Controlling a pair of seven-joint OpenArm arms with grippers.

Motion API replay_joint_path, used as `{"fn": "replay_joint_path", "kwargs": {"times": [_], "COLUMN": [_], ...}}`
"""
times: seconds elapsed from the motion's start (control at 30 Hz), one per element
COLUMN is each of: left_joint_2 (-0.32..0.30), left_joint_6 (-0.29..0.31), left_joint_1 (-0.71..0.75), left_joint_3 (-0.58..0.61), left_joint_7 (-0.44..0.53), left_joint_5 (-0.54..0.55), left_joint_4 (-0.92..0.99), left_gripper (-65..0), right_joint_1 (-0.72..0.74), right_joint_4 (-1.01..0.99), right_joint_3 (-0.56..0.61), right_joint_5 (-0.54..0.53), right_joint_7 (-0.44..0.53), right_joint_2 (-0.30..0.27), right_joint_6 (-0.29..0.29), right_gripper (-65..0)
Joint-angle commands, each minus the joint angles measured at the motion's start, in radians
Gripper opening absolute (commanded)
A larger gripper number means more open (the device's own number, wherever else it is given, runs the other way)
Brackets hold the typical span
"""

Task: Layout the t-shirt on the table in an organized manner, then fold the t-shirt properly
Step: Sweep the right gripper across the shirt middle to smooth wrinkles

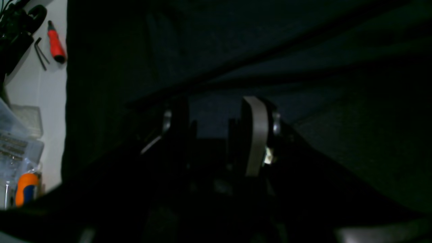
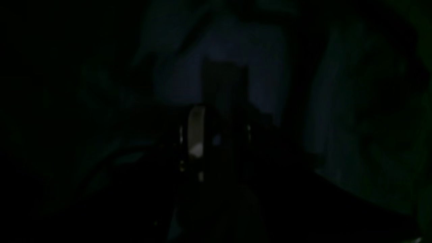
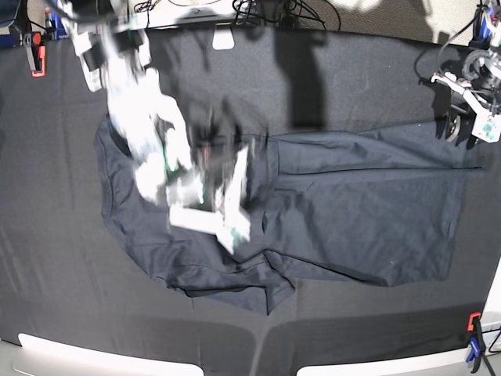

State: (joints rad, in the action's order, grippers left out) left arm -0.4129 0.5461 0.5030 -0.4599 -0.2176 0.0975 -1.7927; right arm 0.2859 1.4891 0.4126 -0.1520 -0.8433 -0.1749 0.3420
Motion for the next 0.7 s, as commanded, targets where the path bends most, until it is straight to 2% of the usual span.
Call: {"fn": "replay_joint_path", "kwargs": {"times": [0.0,0.13,0.3,0.4,0.53,0.6,0.67], "left_joint_2": [-0.014,-0.013,-0.013,-0.014,-0.014,-0.014,-0.019], "left_joint_6": [-0.009,-0.009,-0.009,-0.009,-0.009,-0.008,-0.008], "left_joint_1": [-0.002,-0.002,-0.002,-0.001,-0.001,-0.002,-0.001], "left_joint_3": [-0.01,-0.01,-0.01,-0.01,-0.01,-0.01,-0.01], "left_joint_7": [0.023,0.023,0.023,0.023,0.023,0.023,0.023], "left_joint_5": [0.009,0.009,0.009,0.008,-0.01,-0.079,-0.184], "left_joint_4": [-0.017,-0.017,-0.017,-0.017,-0.017,-0.017,-0.017], "left_gripper": [-42.0,-42.0,-42.0,-42.0,-42.0,-42.0,-42.0], "right_joint_1": [0.044,0.128,0.171,0.175,0.182,0.181,0.177], "right_joint_4": [-0.024,-0.2,-0.37,-0.374,-0.3,-0.231,-0.152], "right_joint_3": [0.0,0.0,0.0,0.0,0.0,0.0,0.0], "right_joint_5": [-0.005,0.005,0.105,0.104,0.108,0.108,0.108], "right_joint_7": [0.017,0.003,0.038,0.093,0.049,-0.013,-0.067], "right_joint_2": [0.033,0.133,0.224,0.237,0.237,0.23,0.22], "right_joint_6": [0.002,0.037,0.047,0.048,0.05,0.083,0.15], "right_gripper": [-51.8,-51.8,-51.8,-51.8,-51.9,-52.0,-52.0]}}
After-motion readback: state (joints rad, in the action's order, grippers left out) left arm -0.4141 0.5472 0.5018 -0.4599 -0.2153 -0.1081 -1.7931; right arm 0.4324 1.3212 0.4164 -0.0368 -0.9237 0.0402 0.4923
